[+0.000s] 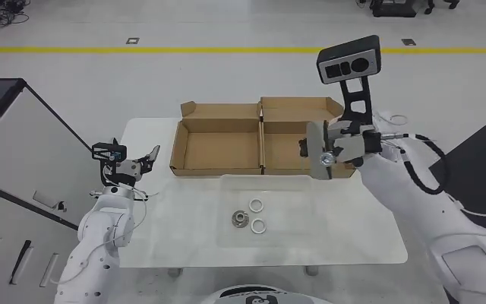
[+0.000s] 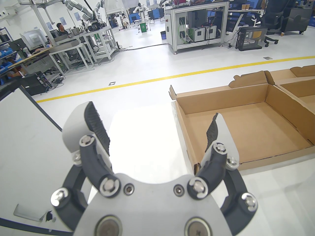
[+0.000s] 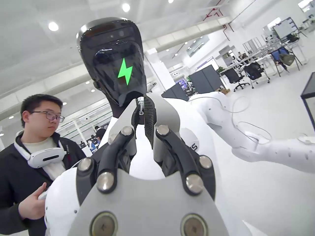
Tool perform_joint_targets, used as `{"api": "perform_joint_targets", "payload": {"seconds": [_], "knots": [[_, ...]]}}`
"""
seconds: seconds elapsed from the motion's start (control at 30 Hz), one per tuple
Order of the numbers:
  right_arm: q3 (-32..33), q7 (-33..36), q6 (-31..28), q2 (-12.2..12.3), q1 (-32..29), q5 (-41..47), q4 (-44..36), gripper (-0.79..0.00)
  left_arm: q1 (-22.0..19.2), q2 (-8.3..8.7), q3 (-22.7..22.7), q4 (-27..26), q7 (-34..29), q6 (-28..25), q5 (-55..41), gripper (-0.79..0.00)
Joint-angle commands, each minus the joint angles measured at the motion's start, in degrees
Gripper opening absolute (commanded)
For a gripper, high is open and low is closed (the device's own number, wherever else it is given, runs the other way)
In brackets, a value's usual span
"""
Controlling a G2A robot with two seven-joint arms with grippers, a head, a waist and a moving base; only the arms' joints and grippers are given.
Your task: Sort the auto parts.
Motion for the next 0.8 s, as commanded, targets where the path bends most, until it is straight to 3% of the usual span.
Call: {"api": "perform_joint_targets", "payload": {"seconds": [0.0,0.27,0.53,0.77], "knots": [[-0.23,-0.07,-0.61,-0.65,-0.23,1.34,-0.42,-0.785,0.00,0.00,0.00,0.00,0.00,0.00,0.00,0.000],[-1.28,-1.59,-3.51,-3.16,-1.27,3.84,-1.13,-0.785,0.00,0.00,0.00,0.00,0.00,0.00,0.00,0.000],[-2.06,-5.89,-3.18,-4.95,-2.65,-0.66,-1.39,-0.785,0.00,0.00,0.00,0.00,0.00,0.00,0.00,0.000],[-1.46,-10.66,0.93,-5.69,-3.23,-9.53,-1.11,-0.785,0.00,0.00,0.00,0.00,0.00,0.00,0.00,0.000]]}}
